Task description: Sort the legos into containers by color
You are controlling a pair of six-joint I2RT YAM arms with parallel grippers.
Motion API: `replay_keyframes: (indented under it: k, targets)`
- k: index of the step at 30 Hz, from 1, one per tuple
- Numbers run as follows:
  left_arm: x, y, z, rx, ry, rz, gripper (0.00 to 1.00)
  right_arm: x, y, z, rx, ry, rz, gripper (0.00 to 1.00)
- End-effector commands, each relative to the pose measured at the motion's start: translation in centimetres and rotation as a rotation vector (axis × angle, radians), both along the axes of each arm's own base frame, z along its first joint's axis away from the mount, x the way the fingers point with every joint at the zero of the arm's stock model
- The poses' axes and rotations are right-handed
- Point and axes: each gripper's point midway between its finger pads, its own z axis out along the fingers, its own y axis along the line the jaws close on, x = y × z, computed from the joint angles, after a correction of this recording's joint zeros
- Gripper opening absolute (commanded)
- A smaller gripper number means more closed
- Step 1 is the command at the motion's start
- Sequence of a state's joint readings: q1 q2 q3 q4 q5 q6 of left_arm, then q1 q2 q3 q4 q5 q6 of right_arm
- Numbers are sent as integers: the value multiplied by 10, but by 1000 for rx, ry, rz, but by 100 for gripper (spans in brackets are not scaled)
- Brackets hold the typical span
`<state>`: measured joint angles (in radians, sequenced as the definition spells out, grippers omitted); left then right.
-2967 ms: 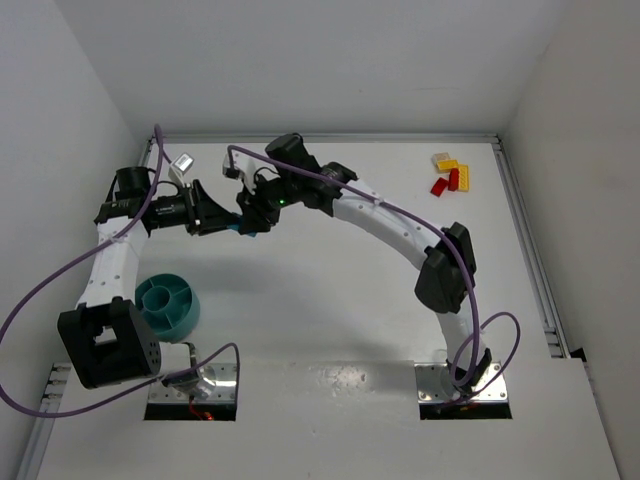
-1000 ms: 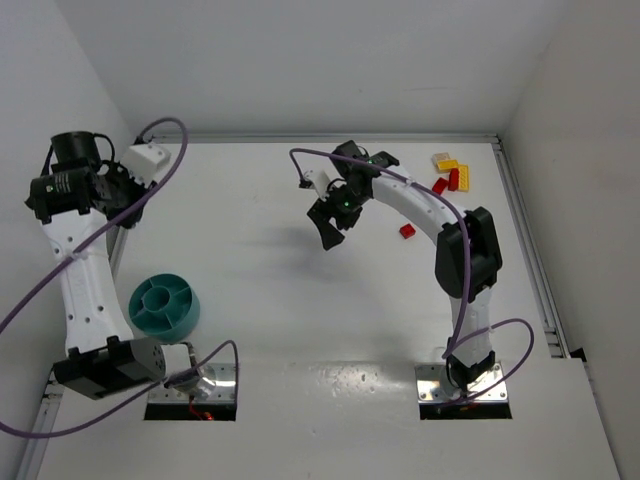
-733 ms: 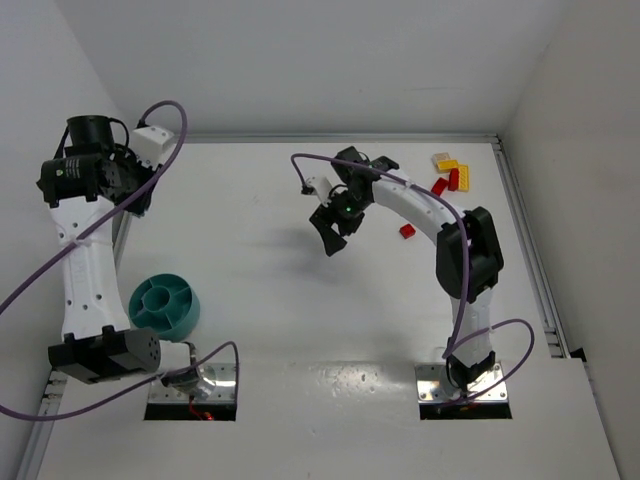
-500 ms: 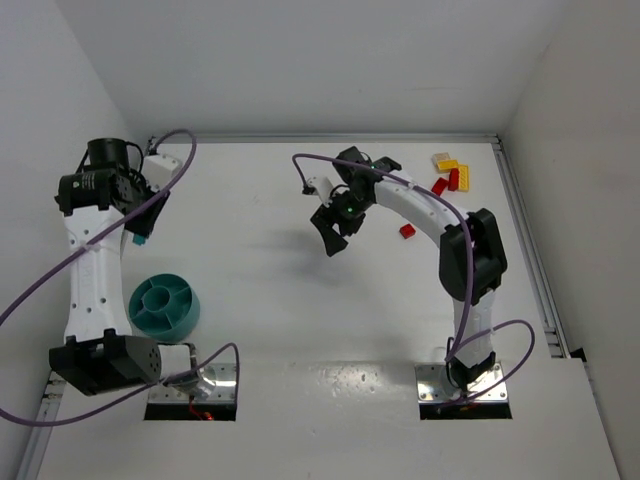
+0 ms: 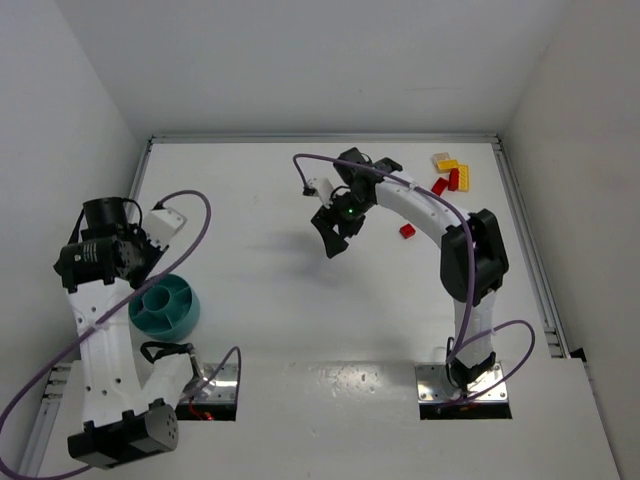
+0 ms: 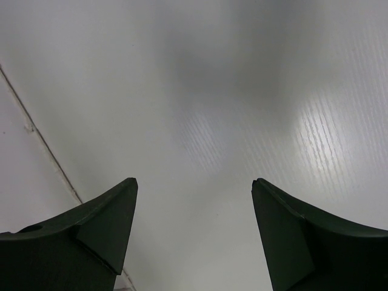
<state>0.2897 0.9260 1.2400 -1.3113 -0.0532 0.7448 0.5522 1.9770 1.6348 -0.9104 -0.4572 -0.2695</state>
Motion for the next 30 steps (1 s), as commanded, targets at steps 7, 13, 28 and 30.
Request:
replay_keyframes:
  k: [7, 13, 28, 30]
  targets:
    - [-8, -27, -28, -53, 16, -231, 0, 15, 8, 13, 31, -45, 13, 76]
    - [-16, -26, -35, -6, 29, -272, 0, 13, 3, 6, 4, -42, 14, 76]
    - [-45, -11, -63, 89, 110, -224, 0, 14, 5, -3, -36, -49, 30, 76]
    - [-45, -11, -67, 76, 129, -216, 0, 14, 5, -3, -36, -53, 38, 76]
